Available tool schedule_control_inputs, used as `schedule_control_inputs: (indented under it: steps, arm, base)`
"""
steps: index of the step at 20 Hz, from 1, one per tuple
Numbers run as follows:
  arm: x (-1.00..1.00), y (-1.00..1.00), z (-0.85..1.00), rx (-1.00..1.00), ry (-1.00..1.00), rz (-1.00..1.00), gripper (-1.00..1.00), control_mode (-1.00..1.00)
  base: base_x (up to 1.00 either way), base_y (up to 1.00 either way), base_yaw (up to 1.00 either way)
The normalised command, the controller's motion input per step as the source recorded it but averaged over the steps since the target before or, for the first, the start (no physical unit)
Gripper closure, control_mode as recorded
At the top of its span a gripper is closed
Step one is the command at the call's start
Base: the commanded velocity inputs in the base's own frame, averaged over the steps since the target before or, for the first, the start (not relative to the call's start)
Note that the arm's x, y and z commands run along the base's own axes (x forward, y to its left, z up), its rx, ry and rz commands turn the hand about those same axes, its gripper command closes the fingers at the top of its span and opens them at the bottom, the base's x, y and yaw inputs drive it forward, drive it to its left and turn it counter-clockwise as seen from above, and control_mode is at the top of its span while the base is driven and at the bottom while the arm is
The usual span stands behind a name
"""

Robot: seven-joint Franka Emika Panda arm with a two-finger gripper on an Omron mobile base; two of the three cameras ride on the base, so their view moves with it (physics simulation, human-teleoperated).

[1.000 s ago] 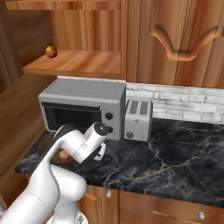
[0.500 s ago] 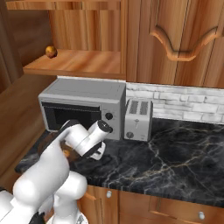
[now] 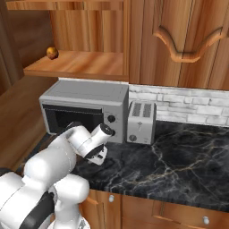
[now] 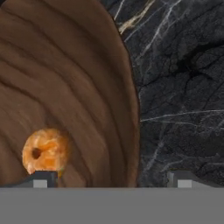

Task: Pick the tangerine from the cabinet and place it in the bowl. Then pick the bowl and place it in the sink. Then turn on the sink facuet.

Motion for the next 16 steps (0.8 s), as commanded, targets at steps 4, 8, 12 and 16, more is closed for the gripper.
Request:
schedule_control_inputs:
  steps: [4, 8, 12, 16]
  arm:
    - [0.13, 0.0, -0.35, 0.0, 0.0, 0.0, -1.0, -1.0]
    - [0.08, 0.07, -0.23, 0.0, 0.0, 0.0, 1.0, -1.0]
    - [0.0, 0.28, -0.01, 0.0, 0.0, 0.0, 1.0, -1.0]
    - [-0.03, 0.36, -0.01, 0.0, 0.0, 0.0, 1.0, -1.0]
  base:
    - [0.0, 0.0, 0.0]
    - [0.0, 0.0, 0.0]
    - [0.0, 0.0, 0.0]
    - [0.0, 0.0, 0.0]
